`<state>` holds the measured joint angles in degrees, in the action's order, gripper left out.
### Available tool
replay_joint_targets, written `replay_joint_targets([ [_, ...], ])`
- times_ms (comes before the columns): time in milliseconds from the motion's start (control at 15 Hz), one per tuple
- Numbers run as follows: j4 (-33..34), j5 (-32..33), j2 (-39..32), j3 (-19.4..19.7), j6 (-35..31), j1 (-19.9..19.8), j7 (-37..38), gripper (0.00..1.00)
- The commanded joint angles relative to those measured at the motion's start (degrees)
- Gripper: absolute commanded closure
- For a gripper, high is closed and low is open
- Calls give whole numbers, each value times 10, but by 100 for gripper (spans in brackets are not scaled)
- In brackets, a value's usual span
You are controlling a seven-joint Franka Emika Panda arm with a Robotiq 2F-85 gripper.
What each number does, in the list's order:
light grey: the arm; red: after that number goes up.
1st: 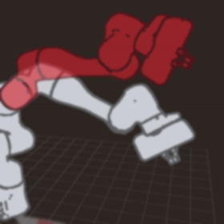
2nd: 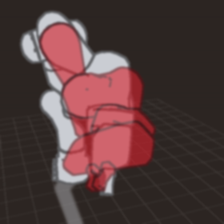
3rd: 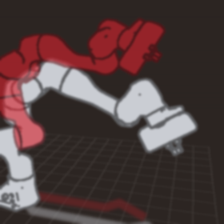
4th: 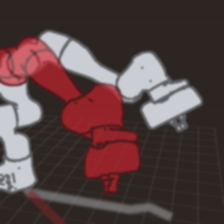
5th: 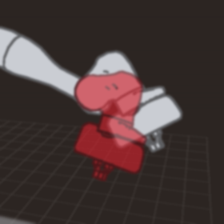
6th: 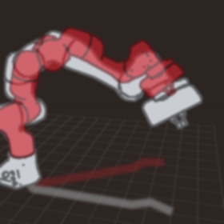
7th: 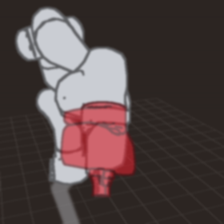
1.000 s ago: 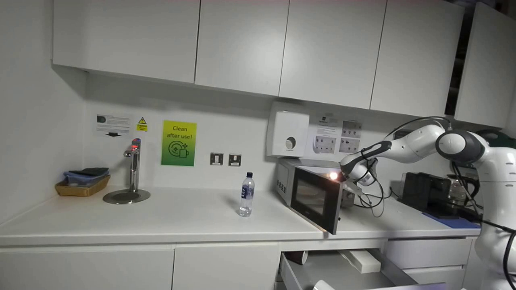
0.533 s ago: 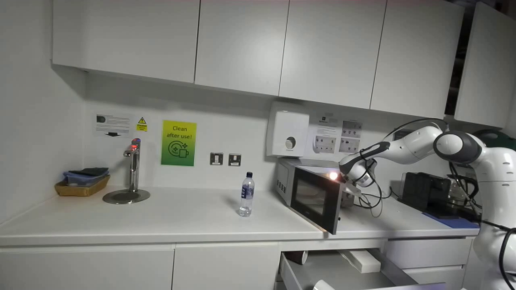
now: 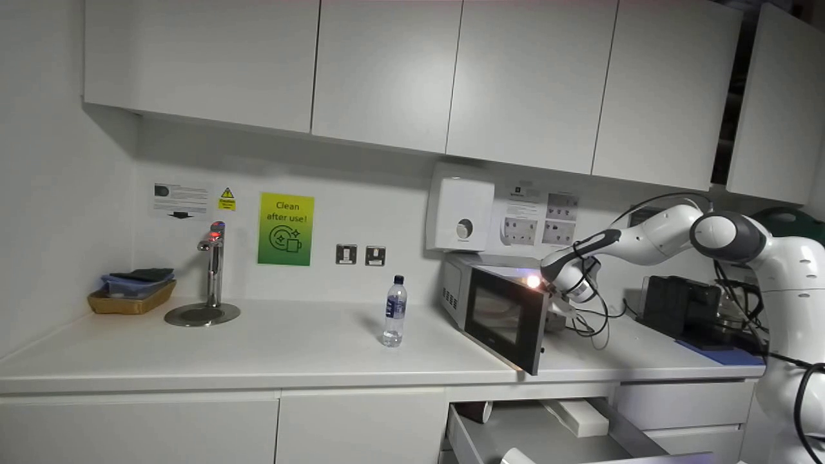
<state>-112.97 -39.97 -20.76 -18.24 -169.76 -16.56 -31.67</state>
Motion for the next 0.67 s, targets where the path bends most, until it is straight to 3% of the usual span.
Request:
replay_joint_targets([
  [0, 21, -12, -18, -15, -20, -12, -34, 0],
  [600, 5, 1, -12, 0, -3, 1, -8, 0],
])
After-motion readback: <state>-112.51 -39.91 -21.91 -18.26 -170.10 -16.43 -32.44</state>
